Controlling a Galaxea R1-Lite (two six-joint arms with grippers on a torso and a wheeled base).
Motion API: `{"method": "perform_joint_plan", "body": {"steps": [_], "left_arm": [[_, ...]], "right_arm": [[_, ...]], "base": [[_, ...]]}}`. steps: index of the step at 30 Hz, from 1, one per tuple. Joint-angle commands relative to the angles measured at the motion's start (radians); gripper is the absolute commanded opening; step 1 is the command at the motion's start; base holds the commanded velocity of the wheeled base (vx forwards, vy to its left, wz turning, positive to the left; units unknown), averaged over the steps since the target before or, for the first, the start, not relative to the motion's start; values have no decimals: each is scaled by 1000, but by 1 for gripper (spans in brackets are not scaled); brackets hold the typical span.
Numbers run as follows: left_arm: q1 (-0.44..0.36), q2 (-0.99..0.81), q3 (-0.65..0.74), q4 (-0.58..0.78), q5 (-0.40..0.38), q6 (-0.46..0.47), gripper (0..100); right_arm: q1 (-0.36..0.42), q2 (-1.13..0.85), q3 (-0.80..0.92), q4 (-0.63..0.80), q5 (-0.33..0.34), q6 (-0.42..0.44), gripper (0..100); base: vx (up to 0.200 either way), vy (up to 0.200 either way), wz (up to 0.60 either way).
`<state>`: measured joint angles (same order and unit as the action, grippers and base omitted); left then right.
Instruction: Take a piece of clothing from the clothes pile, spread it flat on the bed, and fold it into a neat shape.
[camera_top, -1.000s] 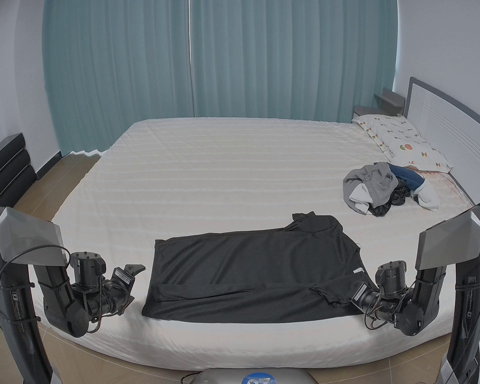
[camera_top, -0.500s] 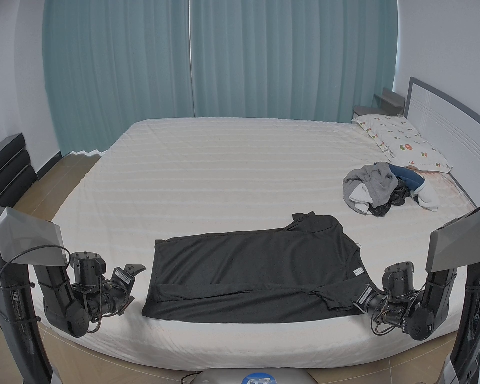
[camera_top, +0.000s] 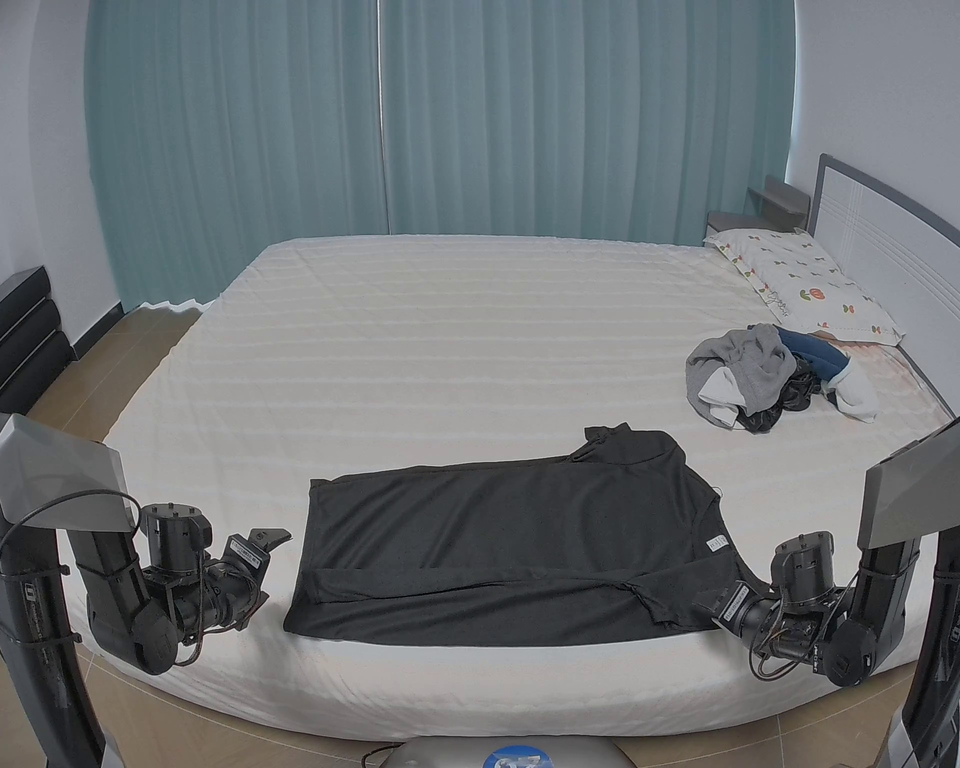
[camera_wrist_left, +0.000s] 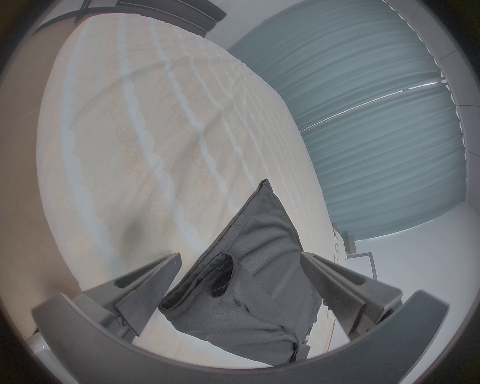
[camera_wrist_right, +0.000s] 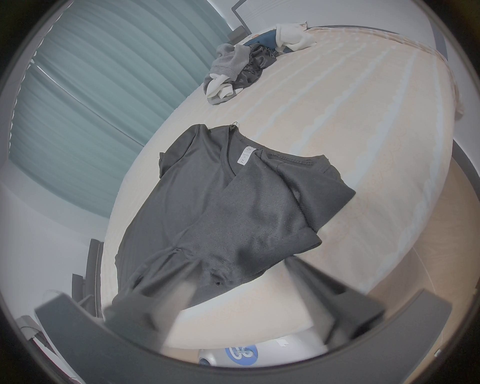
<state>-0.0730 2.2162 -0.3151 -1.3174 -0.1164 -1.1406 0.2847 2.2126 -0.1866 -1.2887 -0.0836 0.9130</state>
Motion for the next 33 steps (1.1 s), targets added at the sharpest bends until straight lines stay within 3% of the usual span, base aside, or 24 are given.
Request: {"method": "perform_joint_plan", "body": {"steps": [1,10,21,29,33], "left_arm": [[-1,3,-1,0,0,4,100],[-4,7,-4,0,6,4,100],[-5,10,-4,-2,7,10,100],[-13,-41,7,-2,9,45,100],[-24,-43,2,6,7,110,100]], "right_arm": [[-4,-7,19,-3,1,-23,100],[-73,-159,33,-17,22,-57,100],[-187,-159,21,-18,196,-100,100],[-266,-108,12,-21,318,-187,100],[-283,-99,15,-21,332,-189,100]], "base": [[0,0,0],[0,0,0],[164,0,0],[0,0,0],[0,0,0]]}}
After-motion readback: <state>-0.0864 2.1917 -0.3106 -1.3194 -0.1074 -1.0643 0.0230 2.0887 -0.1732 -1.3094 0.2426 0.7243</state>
